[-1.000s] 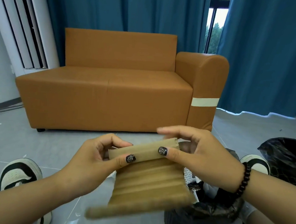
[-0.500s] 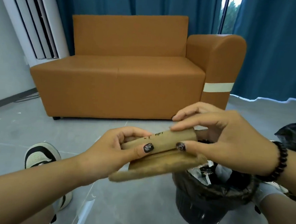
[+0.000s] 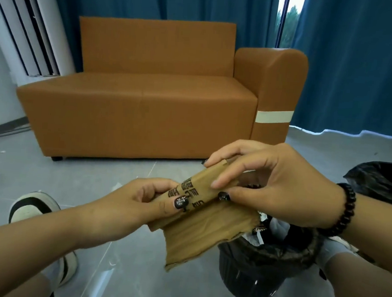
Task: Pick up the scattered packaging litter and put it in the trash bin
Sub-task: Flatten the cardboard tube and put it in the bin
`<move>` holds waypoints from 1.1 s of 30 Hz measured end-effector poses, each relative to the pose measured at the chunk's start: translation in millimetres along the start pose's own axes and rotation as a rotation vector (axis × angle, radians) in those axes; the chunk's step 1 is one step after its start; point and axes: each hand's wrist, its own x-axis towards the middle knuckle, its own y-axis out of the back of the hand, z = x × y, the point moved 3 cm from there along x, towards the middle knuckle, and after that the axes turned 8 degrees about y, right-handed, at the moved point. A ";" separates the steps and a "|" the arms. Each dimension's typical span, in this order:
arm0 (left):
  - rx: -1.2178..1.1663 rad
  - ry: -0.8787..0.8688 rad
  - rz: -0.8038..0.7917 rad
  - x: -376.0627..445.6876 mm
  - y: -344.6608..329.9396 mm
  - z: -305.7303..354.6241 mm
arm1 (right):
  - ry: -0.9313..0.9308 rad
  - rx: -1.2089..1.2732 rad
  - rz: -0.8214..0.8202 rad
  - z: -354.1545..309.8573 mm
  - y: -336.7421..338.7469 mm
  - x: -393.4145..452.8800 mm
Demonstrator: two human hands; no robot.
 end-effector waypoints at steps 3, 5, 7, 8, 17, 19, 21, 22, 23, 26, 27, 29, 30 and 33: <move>0.010 -0.071 0.082 1.9 -0.6 1.9 | -0.046 0.089 0.058 -0.2 -0.9 0.1; -0.043 -0.119 0.132 4.0 -3.0 1.5 | -0.158 0.102 0.118 1.9 0.8 1.5; -0.066 -0.140 0.197 4.6 -3.8 -0.1 | -0.322 0.046 0.172 4.2 1.3 1.9; -0.064 -0.145 0.225 4.8 -2.7 -1.9 | -0.391 0.045 0.183 4.7 1.3 2.0; -0.011 -0.171 0.334 1.4 -1.2 -8.7 | -0.670 0.497 0.128 6.8 -13.6 -2.1; -0.009 -0.189 0.350 0.8 -3.6 -8.9 | -0.594 0.443 0.102 6.8 -13.2 -0.9; 0.026 -0.217 0.364 1.6 -4.4 -10.1 | -0.504 0.317 0.097 7.6 -7.3 1.1; 0.063 -0.229 0.344 2.7 -4.6 -10.9 | -0.457 0.236 0.085 7.2 -3.5 2.1; 0.098 -0.226 0.301 2.7 -5.5 -11.6 | -0.406 0.147 0.059 6.2 -0.2 2.9; 0.210 -0.185 0.148 0.5 -11.7 -12.9 | -0.278 -0.015 -0.055 2.4 1.6 2.6; 0.256 -0.188 0.151 0.4 -12.9 -12.1 | -0.266 -0.018 -0.081 0.9 0.5 1.7; 0.342 -0.243 0.241 0.6 -12.7 -9.6 | -0.252 0.002 -0.085 -1.8 -1.0 0.1; 0.366 -0.269 0.295 1.1 -12.8 -8.7 | -0.237 0.005 -0.073 -2.0 -1.3 -0.4; 0.372 -0.301 0.392 3.0 -14.5 -10.1 | -0.204 0.001 -0.037 -1.4 -3.1 -1.7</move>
